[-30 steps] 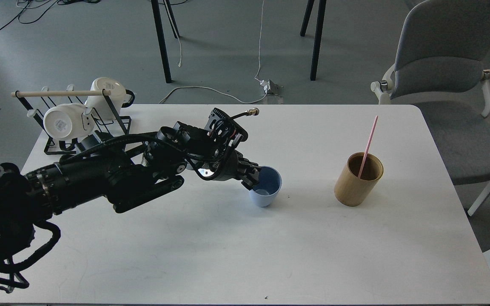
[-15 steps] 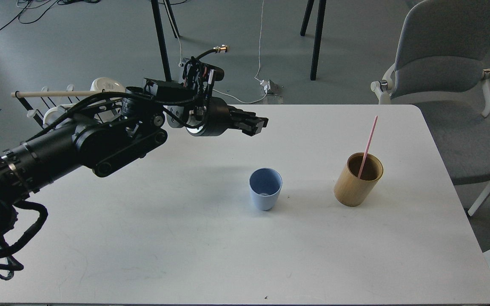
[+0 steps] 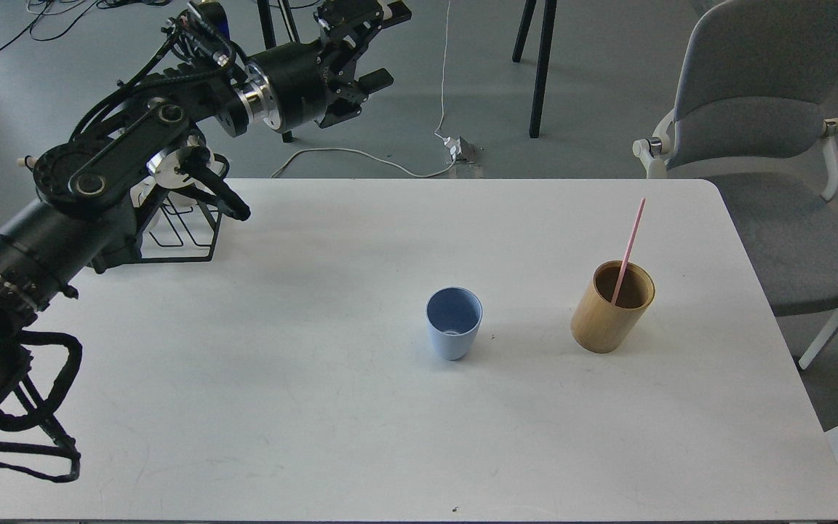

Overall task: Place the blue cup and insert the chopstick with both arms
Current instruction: 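Withdraw the left arm and reach the right gripper to the straw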

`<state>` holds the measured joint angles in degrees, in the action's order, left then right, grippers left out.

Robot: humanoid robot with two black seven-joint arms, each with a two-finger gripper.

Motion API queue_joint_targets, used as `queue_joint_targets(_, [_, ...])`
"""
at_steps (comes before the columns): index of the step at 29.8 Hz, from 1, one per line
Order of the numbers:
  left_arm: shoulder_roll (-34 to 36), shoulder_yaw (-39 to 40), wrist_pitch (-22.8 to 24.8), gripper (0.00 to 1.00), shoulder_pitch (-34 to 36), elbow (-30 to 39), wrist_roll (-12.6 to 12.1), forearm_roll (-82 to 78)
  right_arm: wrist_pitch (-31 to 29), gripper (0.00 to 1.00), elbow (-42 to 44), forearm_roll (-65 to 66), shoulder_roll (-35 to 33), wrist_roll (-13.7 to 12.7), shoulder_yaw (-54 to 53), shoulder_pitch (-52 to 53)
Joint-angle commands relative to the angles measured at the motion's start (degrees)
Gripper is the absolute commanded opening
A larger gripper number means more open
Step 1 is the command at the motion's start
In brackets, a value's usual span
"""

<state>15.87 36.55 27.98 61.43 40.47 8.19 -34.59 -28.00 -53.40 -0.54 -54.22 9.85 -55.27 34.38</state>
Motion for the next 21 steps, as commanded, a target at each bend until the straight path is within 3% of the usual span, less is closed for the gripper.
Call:
queue_joint_targets(1, [-1.0, 1.9, 0.0, 0.99, 0.0, -5.4, 3.8, 13.8, 0.0, 1.00, -1.1, 8.9, -0.1, -0.1, 0.1, 0.9])
queue_joint_targets(6, [-1.9, 2.1, 0.0, 0.99, 0.6, -12.1, 4.5, 31.1, 5.0, 1.00, -7.1, 29.6, 0.2, -0.1, 0.3, 1.9])
queue_joint_targets(14, [0.9, 3.0, 0.0, 0.99, -6.5, -12.3, 4.3, 45.5, 5.8, 0.99, -10.8, 53.9, -0.4, 0.0, 3.3, 1.5])
queue_joint_targets(21, [2.5, 4.9, 0.0, 0.99, -9.7, -12.3, 4.3, 48.4, 8.2, 0.92, -22.3, 66.9, -5.1, 0.0, 10.9, 0.4])
